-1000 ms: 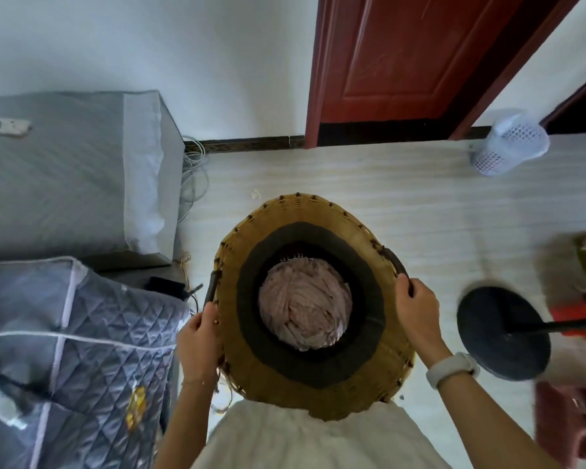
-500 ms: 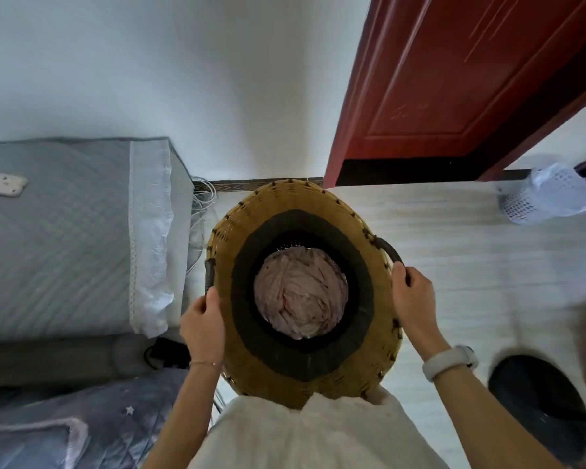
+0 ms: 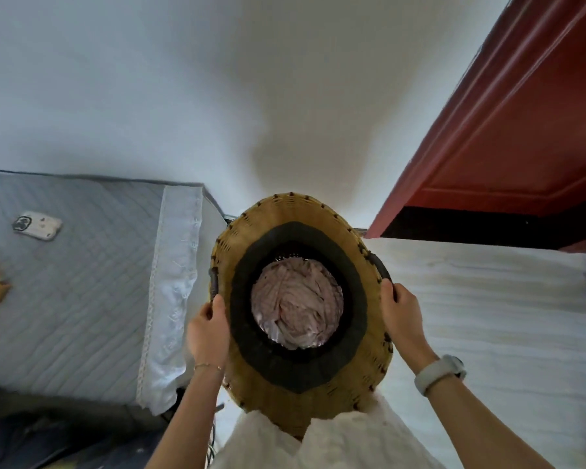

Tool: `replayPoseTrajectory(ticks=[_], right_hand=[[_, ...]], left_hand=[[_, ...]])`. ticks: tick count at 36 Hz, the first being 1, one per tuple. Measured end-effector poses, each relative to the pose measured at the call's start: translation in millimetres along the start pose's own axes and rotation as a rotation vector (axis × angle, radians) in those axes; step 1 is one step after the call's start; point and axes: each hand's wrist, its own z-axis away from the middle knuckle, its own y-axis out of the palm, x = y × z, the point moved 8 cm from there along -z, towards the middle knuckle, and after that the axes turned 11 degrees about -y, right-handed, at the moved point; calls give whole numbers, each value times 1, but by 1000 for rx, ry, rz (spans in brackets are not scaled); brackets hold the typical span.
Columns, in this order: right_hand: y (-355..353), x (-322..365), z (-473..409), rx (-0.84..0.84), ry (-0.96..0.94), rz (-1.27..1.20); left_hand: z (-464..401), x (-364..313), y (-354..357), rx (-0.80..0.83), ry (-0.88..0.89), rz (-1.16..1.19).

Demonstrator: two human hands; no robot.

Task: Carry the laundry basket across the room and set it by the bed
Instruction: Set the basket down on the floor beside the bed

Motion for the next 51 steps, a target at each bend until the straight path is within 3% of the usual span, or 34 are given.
replayPoseTrajectory(ticks=[14, 26, 31, 33, 39, 44, 47, 51], right_hand=[[79, -39, -139, 66, 171, 117], [172, -84, -183, 26, 362, 209], [180, -85, -181, 69, 396, 196], [220, -121, -207, 46, 441, 258], [207, -93, -225, -45, 288, 308], [204, -85, -242, -8, 185, 355], [205, -72, -256, 35, 38, 386], [200, -79, -258, -31, 67, 297]], left_hand=[[-152, -34, 77, 45, -155, -110], [-274, -19, 130, 152, -225, -192], [-282, -9, 137, 272, -197, -235], [-333, 14, 165, 279, -190, -340], [-338, -14, 166, 222, -17, -421], [-314, 6, 164, 191, -66, -438], [-303, 18, 164, 175, -147, -591], [-308, -6, 183, 147, 20, -704]])
